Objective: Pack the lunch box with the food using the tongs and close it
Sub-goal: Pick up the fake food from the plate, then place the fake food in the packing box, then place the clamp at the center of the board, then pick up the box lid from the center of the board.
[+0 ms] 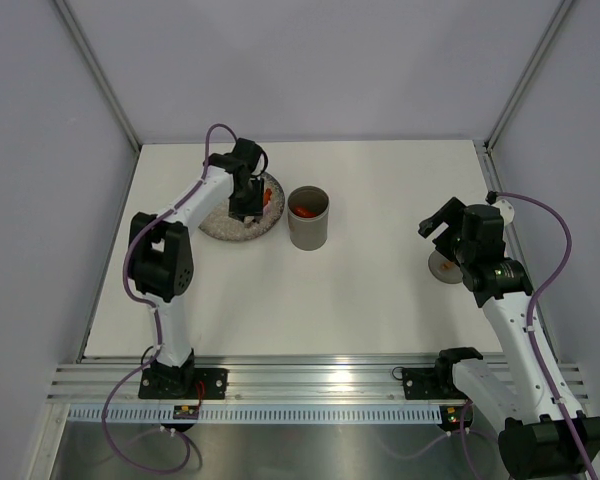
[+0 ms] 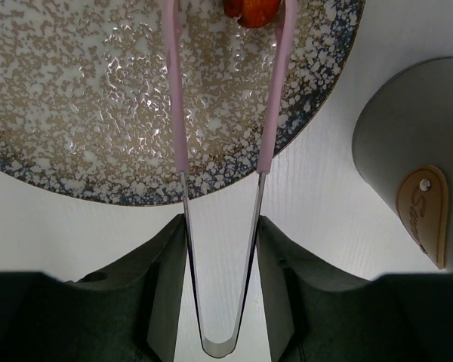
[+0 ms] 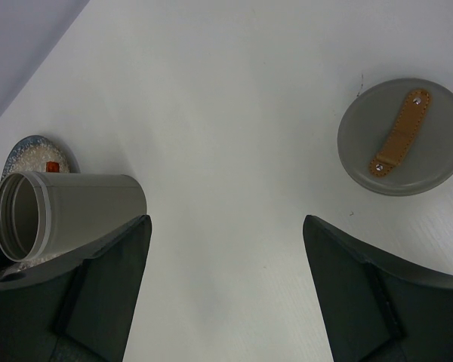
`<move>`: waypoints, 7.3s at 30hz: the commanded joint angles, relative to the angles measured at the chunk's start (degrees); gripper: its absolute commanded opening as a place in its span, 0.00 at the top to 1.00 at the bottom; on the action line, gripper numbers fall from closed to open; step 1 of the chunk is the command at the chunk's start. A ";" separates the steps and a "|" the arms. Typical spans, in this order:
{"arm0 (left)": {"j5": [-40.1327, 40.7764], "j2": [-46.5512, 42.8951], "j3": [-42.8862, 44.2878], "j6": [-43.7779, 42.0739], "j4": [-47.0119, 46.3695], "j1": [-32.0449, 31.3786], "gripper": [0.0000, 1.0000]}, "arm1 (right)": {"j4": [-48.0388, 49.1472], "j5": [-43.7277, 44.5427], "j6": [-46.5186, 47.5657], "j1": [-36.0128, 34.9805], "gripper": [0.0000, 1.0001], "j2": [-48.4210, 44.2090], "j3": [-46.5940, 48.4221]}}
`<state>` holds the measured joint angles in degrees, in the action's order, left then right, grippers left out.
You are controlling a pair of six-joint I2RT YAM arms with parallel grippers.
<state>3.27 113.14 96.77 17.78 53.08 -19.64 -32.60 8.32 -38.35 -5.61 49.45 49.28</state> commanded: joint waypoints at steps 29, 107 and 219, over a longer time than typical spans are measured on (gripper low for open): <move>-4.15 -4.33 4.74 0.32 -1.14 1.01 1.00 | 1.13 0.03 0.12 0.33 0.10 -1.29 1.70; -8.54 -26.56 -3.87 -0.73 -2.89 -16.31 0.60 | 1.84 -1.73 -0.59 0.33 0.10 -1.46 1.35; 1.22 -44.86 -36.13 2.08 -26.80 -24.66 0.11 | -3.09 1.53 6.09 16.77 0.32 34.57 6.71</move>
<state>4.71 68.51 61.43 19.20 28.69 -44.77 -38.85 9.56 -32.97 10.79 83.22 53.71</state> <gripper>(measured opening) 0.887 0.682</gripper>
